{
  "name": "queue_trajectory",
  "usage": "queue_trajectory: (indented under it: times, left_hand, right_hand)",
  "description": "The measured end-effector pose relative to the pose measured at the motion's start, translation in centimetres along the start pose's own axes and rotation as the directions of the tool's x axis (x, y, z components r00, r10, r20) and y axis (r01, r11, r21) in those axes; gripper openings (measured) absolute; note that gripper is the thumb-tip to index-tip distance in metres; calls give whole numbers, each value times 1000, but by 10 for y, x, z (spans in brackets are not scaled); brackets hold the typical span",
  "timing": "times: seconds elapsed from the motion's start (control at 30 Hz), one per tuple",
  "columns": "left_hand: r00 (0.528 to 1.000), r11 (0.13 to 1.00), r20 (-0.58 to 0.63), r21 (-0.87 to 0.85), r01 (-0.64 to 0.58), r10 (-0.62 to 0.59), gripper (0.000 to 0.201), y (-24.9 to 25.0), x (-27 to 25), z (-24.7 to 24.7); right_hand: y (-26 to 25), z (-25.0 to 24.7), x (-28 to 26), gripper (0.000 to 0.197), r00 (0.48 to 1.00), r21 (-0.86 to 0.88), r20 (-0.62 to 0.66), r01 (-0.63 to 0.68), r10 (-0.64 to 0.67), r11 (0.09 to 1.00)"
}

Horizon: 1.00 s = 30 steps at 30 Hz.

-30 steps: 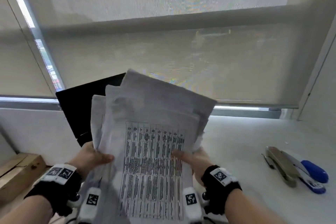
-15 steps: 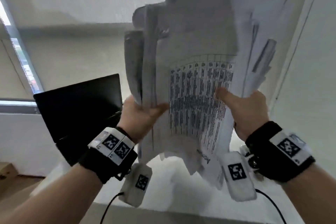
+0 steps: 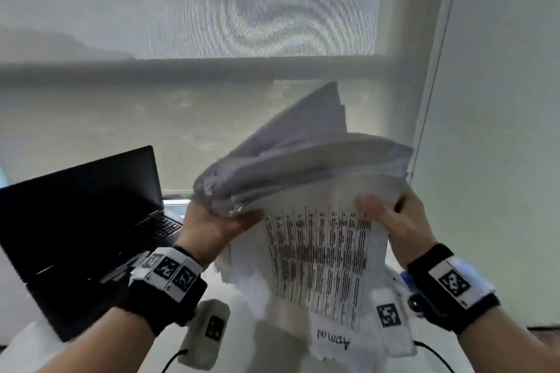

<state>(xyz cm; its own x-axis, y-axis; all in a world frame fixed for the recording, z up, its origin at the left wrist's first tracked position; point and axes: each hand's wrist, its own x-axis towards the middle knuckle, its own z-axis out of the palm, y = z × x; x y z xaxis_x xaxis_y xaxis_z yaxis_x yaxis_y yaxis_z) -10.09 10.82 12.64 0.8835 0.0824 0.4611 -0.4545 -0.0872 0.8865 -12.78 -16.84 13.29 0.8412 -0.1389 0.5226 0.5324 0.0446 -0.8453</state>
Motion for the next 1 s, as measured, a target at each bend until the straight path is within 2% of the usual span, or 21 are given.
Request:
queue_trajectory:
  times: [0.07, 0.1, 0.2, 0.3, 0.37, 0.43, 0.5, 0.57, 0.63, 0.73, 0.83, 0.9, 0.93, 0.97, 1.0]
  left_hand:
    - [1000, 999, -15, -35, -15, 14, 74, -1, 2, 6]
    - [1000, 998, -5, -56, -20, 19, 78, 2, 0, 12]
    - [995, 995, -9, -14, -98, 98, 75, 0, 1, 22]
    - [982, 983, -52, -4, -184, 183, 57, 7, 2, 27]
    - [976, 975, -34, 48, -215, 217, 43, 13, 5, 33]
    - [975, 976, -83, 93, -199, 207, 24, 23, 5, 35]
    - [969, 985, -179, 15, -171, 171, 26, 29, 10, 27]
    - [951, 984, -272, -61, -169, 146, 35, 34, 11, 22]
    - [939, 977, -299, -67, -200, 172, 29, 39, 5, 27]
    - [920, 970, -340, -72, -230, 193, 25, 47, -10, 44]
    - [935, 977, -300, -31, -209, 190, 26, 42, -21, 41]
    - [970, 985, -177, 5, -171, 170, 56, 36, -21, 26]
    - [984, 987, -85, 43, -154, 157, 63, 32, -18, 17]
    - [991, 988, -11, 82, -132, 134, 61, 27, -15, 10]
    - [996, 989, 10, 120, -91, 91, 53, 23, -10, 5]
  right_hand:
    - [0, 4, 2, 64, 997, 33, -74, 0, 2, 999]
    - [0, 8, 2, 69, 998, -8, -66, -10, 9, 1000]
    - [4, 23, -1, 49, 999, -156, 17, -38, 41, 987]
    - [2, 31, -4, 34, 996, -102, -74, -53, 45, 993]
    - [-2, 42, -5, 34, 999, -90, -54, 0, -5, 996]
    - [-12, 52, -4, 46, 997, -155, -22, 71, -75, 985]
    - [-22, 52, 2, 50, 992, -136, -7, 124, -126, 983]
    - [-32, 51, 6, 41, 984, -168, -9, 176, -180, 970]
    - [-39, 61, 2, 36, 975, -213, 12, 220, -222, 952]
    - [-35, 81, -12, 42, 948, -247, -8, 306, -318, 919]
    - [-21, 84, -24, 51, 974, -155, -18, 222, -228, 963]
    - [-10, 78, -27, 58, 991, -191, -6, 128, -132, 973]
    - [-6, 75, -26, 60, 996, -240, 34, 93, -87, 966]
    - [0, 71, -23, 60, 996, -280, 80, 70, -49, 958]
    - [3, 69, -19, 58, 994, -316, 107, 34, -1, 948]
